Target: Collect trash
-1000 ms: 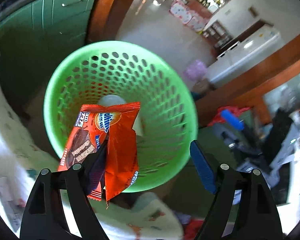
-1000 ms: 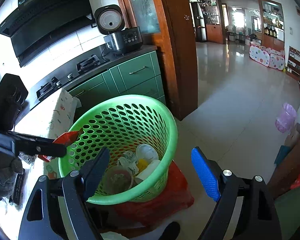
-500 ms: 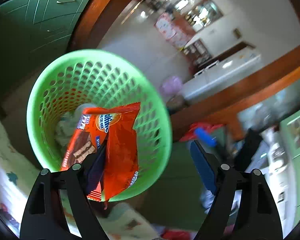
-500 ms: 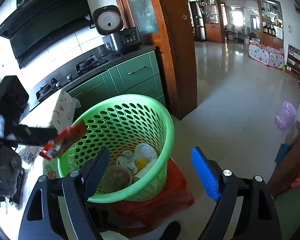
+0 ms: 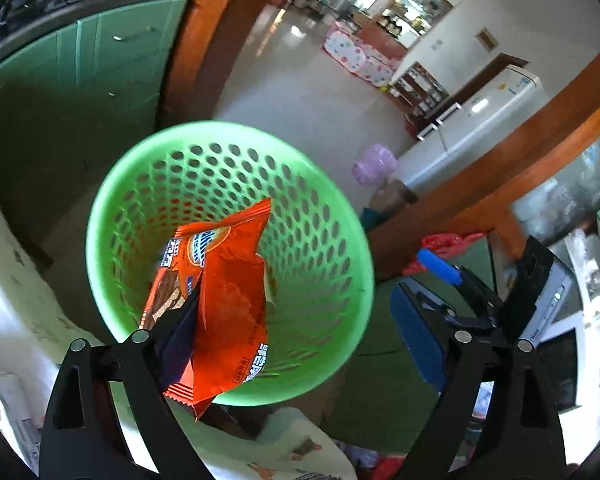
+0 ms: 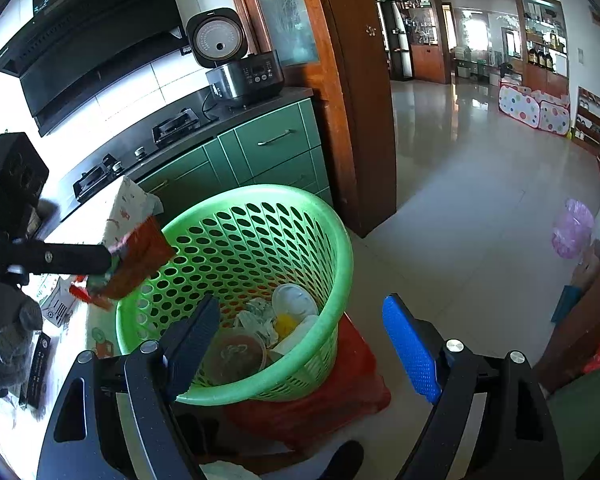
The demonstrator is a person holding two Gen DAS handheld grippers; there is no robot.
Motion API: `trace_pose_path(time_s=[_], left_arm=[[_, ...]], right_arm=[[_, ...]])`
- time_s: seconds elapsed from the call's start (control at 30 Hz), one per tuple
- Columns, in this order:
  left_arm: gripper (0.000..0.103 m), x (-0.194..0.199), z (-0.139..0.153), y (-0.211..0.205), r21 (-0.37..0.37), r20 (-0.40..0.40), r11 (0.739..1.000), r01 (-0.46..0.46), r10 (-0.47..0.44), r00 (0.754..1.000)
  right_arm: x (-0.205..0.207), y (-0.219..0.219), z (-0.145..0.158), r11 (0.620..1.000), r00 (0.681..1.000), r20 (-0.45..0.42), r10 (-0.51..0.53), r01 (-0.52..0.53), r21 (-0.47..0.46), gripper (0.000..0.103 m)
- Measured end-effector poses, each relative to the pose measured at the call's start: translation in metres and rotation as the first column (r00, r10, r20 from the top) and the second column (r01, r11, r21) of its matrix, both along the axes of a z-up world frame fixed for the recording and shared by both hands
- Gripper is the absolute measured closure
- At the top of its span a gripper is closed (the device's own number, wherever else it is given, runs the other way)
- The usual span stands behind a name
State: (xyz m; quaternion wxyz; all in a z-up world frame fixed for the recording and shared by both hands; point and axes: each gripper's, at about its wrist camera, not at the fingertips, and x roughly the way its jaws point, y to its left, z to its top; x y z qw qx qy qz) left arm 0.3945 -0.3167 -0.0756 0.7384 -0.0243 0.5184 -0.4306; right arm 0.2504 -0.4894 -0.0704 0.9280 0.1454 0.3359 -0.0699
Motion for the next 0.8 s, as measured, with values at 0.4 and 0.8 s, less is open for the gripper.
trace_pose_path(time_s=[0.4,0.8], left_arm=[[0.012,-0.028,0.004,-0.008,0.225,0.237,0.956,0.188,-0.241,0.941],[0.011,-0.042,0.002,-0.006,0.262,0.269,0.928,0.266,-0.335,0.903]], right_arm=[[-0.001,-0.004,0.002,1.0,1.0,-0.001,-0.009,0.009,0.001,0.022],[0.004,-0.001,0.004,0.998,0.999,0.001,0.033,-0.033,0.047,0.022]])
